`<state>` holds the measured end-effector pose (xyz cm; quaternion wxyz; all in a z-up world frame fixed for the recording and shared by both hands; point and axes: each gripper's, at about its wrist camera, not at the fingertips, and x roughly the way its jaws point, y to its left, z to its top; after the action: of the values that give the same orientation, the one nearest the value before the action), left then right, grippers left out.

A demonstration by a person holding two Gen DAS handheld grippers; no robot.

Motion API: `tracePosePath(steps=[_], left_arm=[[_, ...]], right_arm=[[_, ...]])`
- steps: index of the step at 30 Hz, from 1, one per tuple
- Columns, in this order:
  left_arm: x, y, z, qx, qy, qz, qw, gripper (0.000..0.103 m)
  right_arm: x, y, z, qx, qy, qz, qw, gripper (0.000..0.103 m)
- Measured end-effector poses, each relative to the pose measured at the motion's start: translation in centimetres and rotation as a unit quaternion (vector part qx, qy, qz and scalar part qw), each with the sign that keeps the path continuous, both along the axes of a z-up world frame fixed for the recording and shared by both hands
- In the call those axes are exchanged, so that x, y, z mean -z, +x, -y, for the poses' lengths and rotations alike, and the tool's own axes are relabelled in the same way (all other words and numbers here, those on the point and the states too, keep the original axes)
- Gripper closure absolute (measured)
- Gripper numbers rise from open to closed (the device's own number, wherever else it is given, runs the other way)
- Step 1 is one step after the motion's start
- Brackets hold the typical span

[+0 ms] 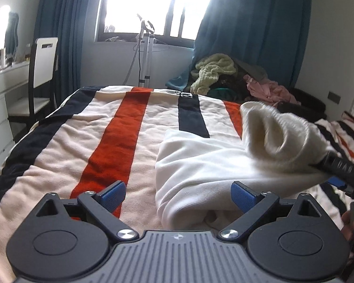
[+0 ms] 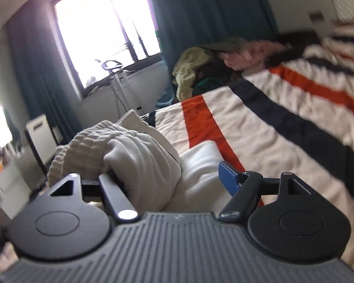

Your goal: Fold clothes

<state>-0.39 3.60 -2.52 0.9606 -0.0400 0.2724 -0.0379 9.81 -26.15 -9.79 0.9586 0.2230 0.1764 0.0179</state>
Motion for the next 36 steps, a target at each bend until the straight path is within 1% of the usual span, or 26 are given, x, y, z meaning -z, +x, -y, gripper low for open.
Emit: tracePosePath(steps=[4, 6, 8, 10, 11, 17, 20, 22, 24, 26, 31, 33, 34, 36], left_arm=[[0.5, 0.1, 0.8, 0.014, 0.021, -0.008, 0.9996, 0.006], [0.8, 0.1, 1.2, 0.024, 0.031, -0.011, 0.9992, 0.006], [1.0, 0.0, 1.6, 0.032, 0.040, -0.012, 0.9986, 0.006], [1.2, 0.0, 2.0, 0.038, 0.052, -0.012, 0.9979, 0.006], [1.3, 0.0, 2.1, 0.039, 0.058, -0.011, 0.9975, 0.006], [2.1, 0.3, 2.7, 0.047, 0.080, -0.022, 0.9954, 0.006], [2.5, 0.7, 2.9, 0.050, 0.085, -0.032, 0.9946, 0.006], [3.0, 1.2, 3.0, 0.048, 0.085, -0.044, 0.9943, 0.006], [3.6, 1.9, 2.9, 0.041, 0.079, -0.058, 0.9943, 0.006], [4.0, 2.6, 2.9, 0.030, 0.077, -0.063, 0.9946, 0.006], [4.6, 3.9, 3.3, 0.005, 0.074, -0.047, 0.9961, 0.006], [4.9, 4.4, 3.5, -0.017, 0.075, -0.042, 0.9961, 0.005], [5.0, 4.6, 3.1, -0.035, 0.063, -0.045, 0.9964, 0.005], [5.0, 4.8, 1.7, -0.066, 0.014, -0.051, 0.9964, 0.005]], right_arm=[[1.4, 0.4, 2.0, 0.010, 0.089, -0.023, 0.996, 0.028], [2.4, 0.6, 3.0, 0.012, 0.143, -0.037, 0.989, 0.028], [3.5, 0.8, 3.9, 0.015, 0.197, -0.049, 0.979, 0.028], [4.0, 0.6, 4.3, 0.021, 0.220, -0.054, 0.974, 0.028], [4.1, 0.5, 4.4, 0.024, 0.226, -0.055, 0.972, 0.028], [3.5, 0.0, 5.1, 0.051, 0.219, -0.037, 0.974, 0.028], [3.9, -0.2, 6.2, 0.080, 0.236, -0.042, 0.968, 0.029], [4.3, -0.6, 7.2, 0.109, 0.247, -0.053, 0.961, 0.028], [5.0, -0.6, 7.9, 0.122, 0.265, -0.065, 0.954, 0.028], [5.7, -0.6, 8.5, 0.132, 0.280, -0.076, 0.948, 0.028], [5.9, -0.6, 8.4, 0.131, 0.277, -0.087, 0.948, 0.028], [6.1, -0.5, 8.4, 0.125, 0.282, -0.091, 0.947, 0.028], [6.1, -0.5, 8.4, 0.122, 0.285, -0.094, 0.946, 0.028], [6.2, -0.4, 8.5, 0.115, 0.290, -0.098, 0.945, 0.028]])
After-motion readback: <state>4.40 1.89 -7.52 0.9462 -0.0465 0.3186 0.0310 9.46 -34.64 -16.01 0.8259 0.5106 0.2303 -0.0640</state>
